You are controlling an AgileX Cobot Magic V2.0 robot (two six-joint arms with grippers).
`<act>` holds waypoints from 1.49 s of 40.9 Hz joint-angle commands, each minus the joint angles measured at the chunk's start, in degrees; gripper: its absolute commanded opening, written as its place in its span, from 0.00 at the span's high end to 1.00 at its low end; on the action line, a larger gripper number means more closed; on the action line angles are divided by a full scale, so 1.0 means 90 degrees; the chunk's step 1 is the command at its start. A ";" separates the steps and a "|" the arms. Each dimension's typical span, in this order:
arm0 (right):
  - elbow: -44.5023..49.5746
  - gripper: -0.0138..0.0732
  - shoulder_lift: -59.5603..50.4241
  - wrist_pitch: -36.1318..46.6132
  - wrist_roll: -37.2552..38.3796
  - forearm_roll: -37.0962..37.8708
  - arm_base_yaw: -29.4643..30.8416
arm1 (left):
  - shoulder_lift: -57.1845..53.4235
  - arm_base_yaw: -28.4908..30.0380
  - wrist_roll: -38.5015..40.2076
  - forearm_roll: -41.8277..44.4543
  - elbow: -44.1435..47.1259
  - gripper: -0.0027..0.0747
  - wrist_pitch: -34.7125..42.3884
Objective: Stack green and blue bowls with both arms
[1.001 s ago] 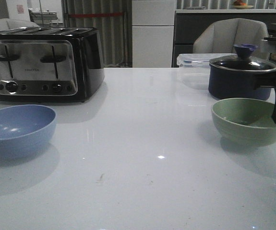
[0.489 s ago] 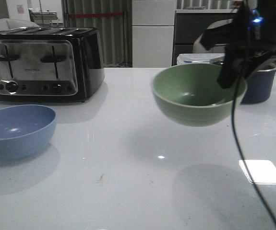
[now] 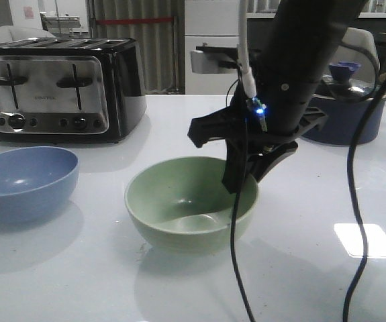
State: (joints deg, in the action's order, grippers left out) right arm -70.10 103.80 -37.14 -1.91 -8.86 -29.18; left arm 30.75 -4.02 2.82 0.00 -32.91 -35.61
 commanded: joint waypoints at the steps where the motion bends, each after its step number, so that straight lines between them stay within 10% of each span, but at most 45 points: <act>1: -0.0191 0.77 -0.0168 0.0374 -0.0058 -0.0201 0.0005 | 0.0049 -0.0058 0.0040 -0.0033 -0.0201 0.31 0.0533; 13: -0.0191 0.32 -0.0079 0.0758 -0.0063 -0.0126 0.0005 | 0.0049 -0.0058 0.0040 -0.0033 -0.0201 0.31 0.0533; 61: 0.3804 0.32 -0.7371 0.0111 -0.0944 -0.0023 0.0005 | 0.1151 -0.0126 -0.0400 -0.0033 -0.0361 0.31 0.0513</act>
State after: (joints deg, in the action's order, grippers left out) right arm -35.17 40.75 -39.15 -9.72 -8.83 -29.18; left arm 38.29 -4.37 -0.33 0.00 -33.22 -35.42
